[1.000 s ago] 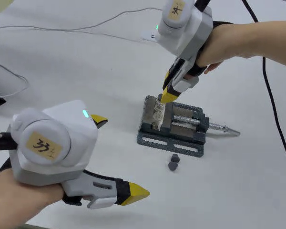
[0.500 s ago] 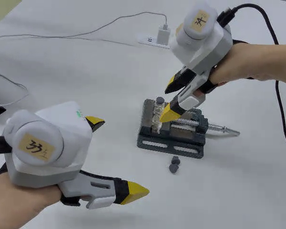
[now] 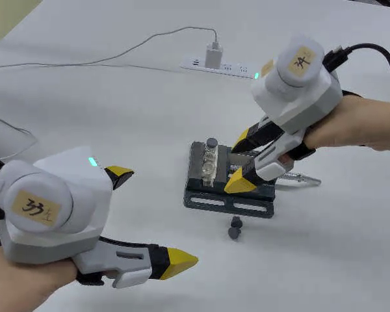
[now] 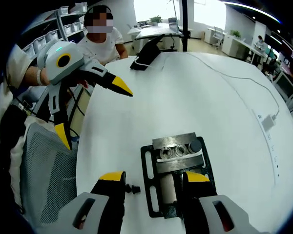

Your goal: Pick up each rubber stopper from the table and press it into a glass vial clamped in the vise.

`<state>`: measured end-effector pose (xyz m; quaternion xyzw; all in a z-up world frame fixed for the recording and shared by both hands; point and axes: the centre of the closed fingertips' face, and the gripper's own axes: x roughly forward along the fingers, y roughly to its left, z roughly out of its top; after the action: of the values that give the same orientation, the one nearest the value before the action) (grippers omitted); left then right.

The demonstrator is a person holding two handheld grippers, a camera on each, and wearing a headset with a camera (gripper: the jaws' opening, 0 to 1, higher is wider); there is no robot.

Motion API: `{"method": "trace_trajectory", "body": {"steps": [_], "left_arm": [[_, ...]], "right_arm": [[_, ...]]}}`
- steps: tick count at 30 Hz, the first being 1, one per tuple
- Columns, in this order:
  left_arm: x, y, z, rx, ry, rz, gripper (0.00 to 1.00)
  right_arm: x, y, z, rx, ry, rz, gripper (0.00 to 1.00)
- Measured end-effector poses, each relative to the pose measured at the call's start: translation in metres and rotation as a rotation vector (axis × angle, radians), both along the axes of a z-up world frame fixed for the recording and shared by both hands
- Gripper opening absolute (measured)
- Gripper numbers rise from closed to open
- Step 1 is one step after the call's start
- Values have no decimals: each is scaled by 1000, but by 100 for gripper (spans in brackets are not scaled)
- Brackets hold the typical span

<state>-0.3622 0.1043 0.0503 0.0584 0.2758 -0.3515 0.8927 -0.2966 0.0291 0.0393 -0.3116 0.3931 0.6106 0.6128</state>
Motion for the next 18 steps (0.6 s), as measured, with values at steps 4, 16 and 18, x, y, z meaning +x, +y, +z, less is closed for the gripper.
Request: {"method": "trace_trajectory", "body": {"steps": [4, 16, 18], "left_arm": [[-1, -1, 1, 2, -1, 3, 94], [-5, -6, 4, -1, -6, 11, 94], [-6, -6, 4, -2, -4, 16, 94]], "right_arm": [[-11, -10, -1, 6, 0, -12, 41], [-32, -25, -17, -4, -8, 5, 28], [-35, -24, -22, -9, -13, 18, 24]]}}
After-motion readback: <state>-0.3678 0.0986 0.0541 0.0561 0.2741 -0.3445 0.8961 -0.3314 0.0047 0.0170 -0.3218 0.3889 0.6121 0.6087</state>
